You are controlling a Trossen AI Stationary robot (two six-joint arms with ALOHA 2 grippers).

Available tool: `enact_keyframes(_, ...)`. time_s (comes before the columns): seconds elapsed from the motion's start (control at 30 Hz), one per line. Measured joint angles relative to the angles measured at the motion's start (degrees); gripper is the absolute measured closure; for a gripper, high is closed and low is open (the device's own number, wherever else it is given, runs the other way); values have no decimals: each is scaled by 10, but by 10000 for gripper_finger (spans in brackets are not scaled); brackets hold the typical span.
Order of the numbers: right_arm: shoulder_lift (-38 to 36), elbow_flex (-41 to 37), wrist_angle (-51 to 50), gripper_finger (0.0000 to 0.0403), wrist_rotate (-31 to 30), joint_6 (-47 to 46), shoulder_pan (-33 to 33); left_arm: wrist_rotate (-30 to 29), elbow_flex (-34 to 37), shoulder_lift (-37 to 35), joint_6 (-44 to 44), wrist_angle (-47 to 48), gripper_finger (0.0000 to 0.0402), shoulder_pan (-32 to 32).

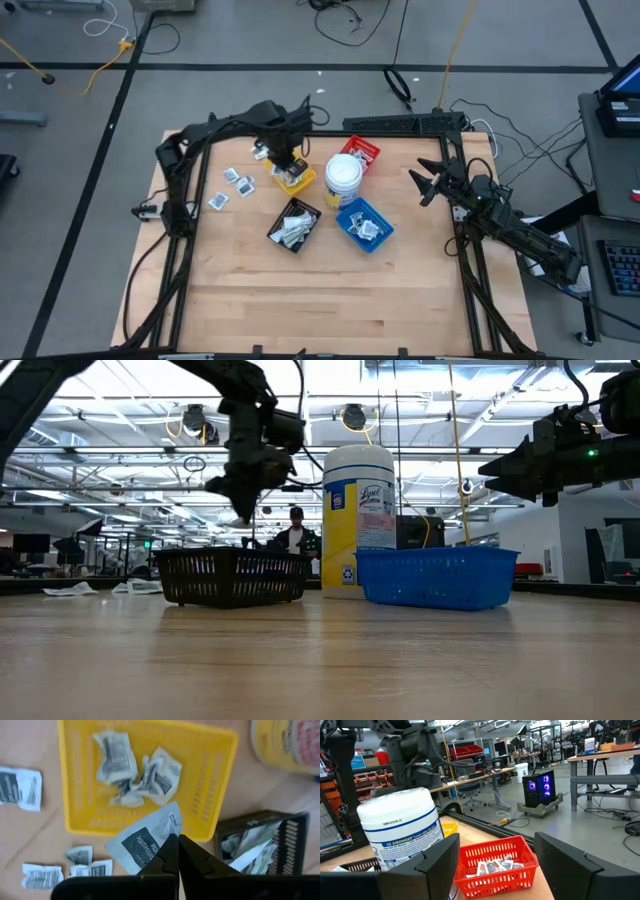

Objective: Pick & Place First Aid Supplies
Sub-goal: Put the towelette pack into the yellow bin

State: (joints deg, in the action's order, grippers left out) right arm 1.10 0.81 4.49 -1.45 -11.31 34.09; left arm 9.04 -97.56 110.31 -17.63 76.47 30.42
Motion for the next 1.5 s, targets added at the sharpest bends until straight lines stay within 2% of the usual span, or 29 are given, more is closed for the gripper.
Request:
enact_keyframes(0.13, 0, 0, 0, 149, 0, 0, 0, 0, -36, 23, 0, 3, 401, 0)
enact_keyframes(0.57, 0, 0, 0, 149, 0, 0, 0, -16, -33, 105, 15, -42, 401, 0)
enact_keyframes(0.77, 0, 0, 0, 149, 0, 0, 0, -15, -17, 114, 22, -66, 395, 0)
enact_keyframes(0.97, 0, 0, 0, 149, 0, 0, 0, -16, -17, 114, 23, -78, 345, 2)
enact_keyframes(1.27, 0, 0, 0, 149, 0, 0, 0, -15, -16, 111, 20, -83, 224, 4)
enact_keyframes(1.5, 0, 0, 0, 149, 0, 0, 0, -15, -16, 80, 15, -57, 185, 20)
